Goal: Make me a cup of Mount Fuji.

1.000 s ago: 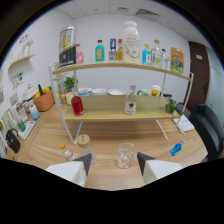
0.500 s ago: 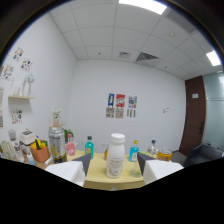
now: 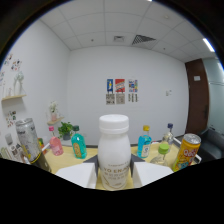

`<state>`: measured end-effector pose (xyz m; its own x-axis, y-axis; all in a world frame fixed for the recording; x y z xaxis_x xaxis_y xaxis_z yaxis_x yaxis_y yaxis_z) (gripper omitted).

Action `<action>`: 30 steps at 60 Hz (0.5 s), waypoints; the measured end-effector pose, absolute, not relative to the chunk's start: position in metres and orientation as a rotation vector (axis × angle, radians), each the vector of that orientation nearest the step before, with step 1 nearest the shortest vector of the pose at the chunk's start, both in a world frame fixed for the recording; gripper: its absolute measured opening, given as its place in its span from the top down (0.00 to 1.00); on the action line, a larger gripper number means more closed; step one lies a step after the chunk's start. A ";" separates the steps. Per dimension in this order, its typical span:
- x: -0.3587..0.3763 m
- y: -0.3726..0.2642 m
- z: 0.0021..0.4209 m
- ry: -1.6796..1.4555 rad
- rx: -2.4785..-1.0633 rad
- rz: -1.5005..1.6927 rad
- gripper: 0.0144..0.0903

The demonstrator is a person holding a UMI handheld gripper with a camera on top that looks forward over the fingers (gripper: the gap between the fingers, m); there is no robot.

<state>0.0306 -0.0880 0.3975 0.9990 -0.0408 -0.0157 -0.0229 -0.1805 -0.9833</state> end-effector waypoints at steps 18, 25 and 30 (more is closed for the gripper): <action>0.032 -0.109 0.437 0.024 -1.693 0.022 0.55; 0.035 -0.138 0.479 0.025 -1.608 0.074 0.55; 0.044 -0.162 0.489 0.025 -1.574 0.086 0.55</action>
